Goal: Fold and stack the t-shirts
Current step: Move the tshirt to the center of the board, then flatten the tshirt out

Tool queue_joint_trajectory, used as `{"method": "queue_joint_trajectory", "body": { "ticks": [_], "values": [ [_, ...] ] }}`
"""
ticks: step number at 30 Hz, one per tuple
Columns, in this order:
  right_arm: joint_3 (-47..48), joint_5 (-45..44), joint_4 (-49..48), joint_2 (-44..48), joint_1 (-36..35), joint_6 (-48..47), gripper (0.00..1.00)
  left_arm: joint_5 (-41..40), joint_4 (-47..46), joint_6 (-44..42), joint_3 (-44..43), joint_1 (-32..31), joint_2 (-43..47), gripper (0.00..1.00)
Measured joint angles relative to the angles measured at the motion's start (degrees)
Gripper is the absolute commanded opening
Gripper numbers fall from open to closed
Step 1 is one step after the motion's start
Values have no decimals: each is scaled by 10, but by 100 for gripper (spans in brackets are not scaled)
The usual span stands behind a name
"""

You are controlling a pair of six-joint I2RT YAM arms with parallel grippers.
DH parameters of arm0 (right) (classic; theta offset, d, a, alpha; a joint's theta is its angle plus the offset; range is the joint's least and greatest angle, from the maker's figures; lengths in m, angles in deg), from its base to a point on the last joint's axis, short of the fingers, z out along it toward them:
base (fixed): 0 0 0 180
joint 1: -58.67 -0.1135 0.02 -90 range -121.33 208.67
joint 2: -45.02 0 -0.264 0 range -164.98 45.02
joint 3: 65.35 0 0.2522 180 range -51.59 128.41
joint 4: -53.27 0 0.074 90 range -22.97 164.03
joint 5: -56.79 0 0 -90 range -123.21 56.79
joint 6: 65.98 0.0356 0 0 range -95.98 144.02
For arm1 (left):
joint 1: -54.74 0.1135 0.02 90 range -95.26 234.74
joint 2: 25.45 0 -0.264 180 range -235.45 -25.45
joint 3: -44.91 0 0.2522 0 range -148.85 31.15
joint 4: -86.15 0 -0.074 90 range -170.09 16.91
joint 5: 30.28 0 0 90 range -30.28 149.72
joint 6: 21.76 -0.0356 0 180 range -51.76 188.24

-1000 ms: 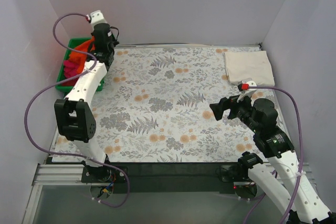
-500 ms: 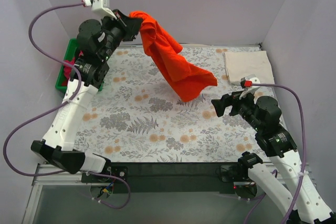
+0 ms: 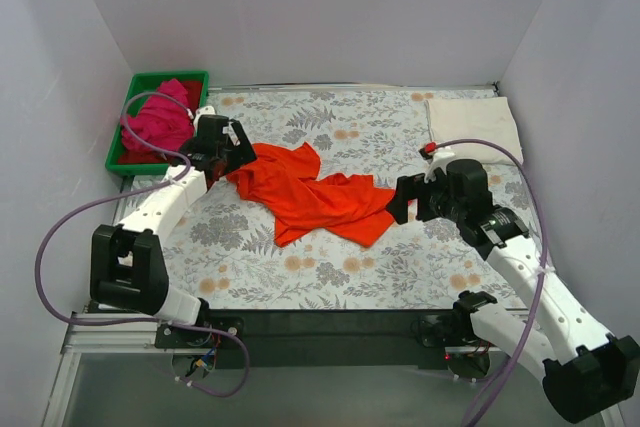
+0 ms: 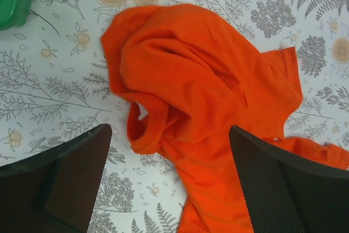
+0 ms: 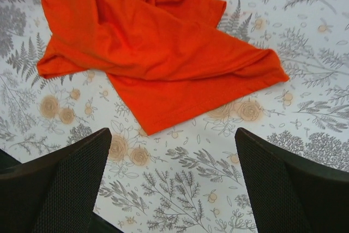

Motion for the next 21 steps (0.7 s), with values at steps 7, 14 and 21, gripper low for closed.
{"method": "queue_joint_trajectory", "body": {
  "ticks": [7,14,21],
  "values": [
    [-13,12,18,-79,0,18,78,17,33,21,37,-71,82,76],
    [-13,3,21,-127,0,29,70,50,71,73,162,-129,96,65],
    [-14,-8,-3,-181,0,48,64,59,83,93,174,-177,33,61]
  ]
}}
